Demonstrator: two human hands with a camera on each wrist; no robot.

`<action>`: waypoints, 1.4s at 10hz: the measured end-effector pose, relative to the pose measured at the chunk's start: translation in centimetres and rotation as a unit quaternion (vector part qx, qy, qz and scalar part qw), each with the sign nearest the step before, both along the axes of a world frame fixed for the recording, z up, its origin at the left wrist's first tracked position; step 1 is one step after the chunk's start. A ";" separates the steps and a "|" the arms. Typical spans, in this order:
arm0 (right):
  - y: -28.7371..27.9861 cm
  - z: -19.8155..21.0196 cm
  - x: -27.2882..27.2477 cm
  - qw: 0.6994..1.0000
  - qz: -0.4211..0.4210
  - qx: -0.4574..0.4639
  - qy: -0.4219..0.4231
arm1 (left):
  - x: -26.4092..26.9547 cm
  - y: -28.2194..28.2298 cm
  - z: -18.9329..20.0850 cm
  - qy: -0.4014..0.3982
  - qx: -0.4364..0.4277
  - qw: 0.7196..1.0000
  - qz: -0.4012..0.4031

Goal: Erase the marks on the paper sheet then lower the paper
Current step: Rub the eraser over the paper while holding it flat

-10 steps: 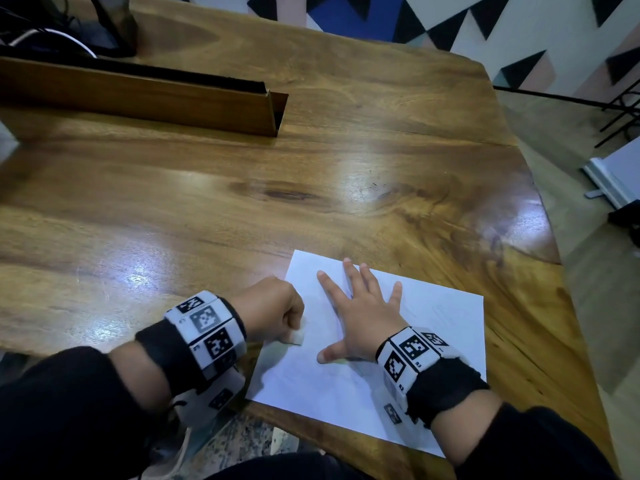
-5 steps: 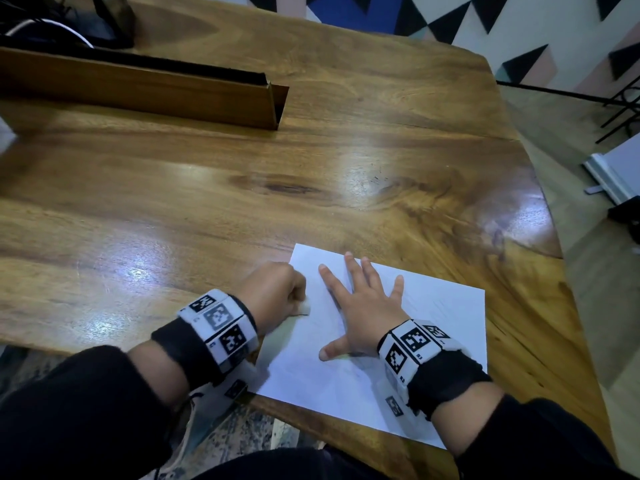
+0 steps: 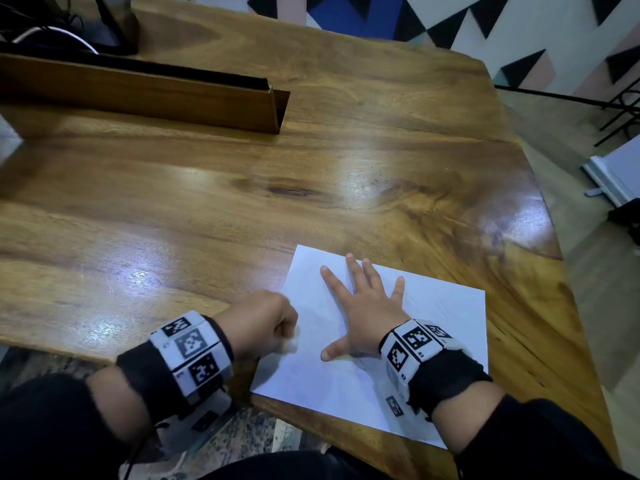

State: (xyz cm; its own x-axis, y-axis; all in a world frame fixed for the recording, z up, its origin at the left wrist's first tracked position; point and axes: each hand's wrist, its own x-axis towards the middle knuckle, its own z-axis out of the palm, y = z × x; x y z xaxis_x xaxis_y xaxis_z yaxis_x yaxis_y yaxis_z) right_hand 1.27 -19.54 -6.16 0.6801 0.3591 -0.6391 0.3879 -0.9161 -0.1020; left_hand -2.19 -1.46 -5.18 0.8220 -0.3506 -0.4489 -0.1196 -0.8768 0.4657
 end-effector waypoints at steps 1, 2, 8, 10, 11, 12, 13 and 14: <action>0.0 -0.1 0.0 1.000 0.001 0.000 0.000 | 0.7 0.0 0.3 0.031 0.003 0.999 0.015; 0.0 -0.2 0.0 1.000 -0.002 0.002 0.000 | 1.1 -0.7 0.3 -0.106 -0.020 0.988 0.112; 0.0 -0.1 0.0 1.000 -0.004 0.002 0.000 | -0.7 -0.5 -0.3 -0.028 -0.039 0.999 0.022; 0.0 -0.1 -0.1 1.000 -0.002 0.001 0.003 | -2.2 0.3 0.3 0.001 -0.039 0.998 0.041; 0.0 -0.1 -0.2 1.000 0.003 -0.003 0.004 | -0.9 0.3 0.8 -0.030 -0.042 0.997 0.062; 0.2 -0.2 -0.4 1.000 0.013 -0.016 0.011 | 0.2 -1.2 0.3 -0.090 -0.038 0.992 0.073; 0.3 -0.3 -0.5 1.000 0.016 -0.022 0.015 | -0.9 -1.3 -0.5 -0.090 -0.053 0.992 0.068; 0.2 -0.2 -0.5 1.000 0.015 -0.018 0.014 | -2.5 -0.6 -0.6 -0.007 -0.060 0.998 -0.009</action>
State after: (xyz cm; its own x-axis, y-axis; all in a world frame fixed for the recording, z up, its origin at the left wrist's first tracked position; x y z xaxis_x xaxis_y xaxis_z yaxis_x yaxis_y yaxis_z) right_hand 0.81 -19.36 -6.33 0.6502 0.3552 -0.6716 0.4131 -0.9072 -0.0799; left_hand -4.71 -2.05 -5.78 0.8203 -0.4168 -0.3917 -0.1426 -0.8122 0.5657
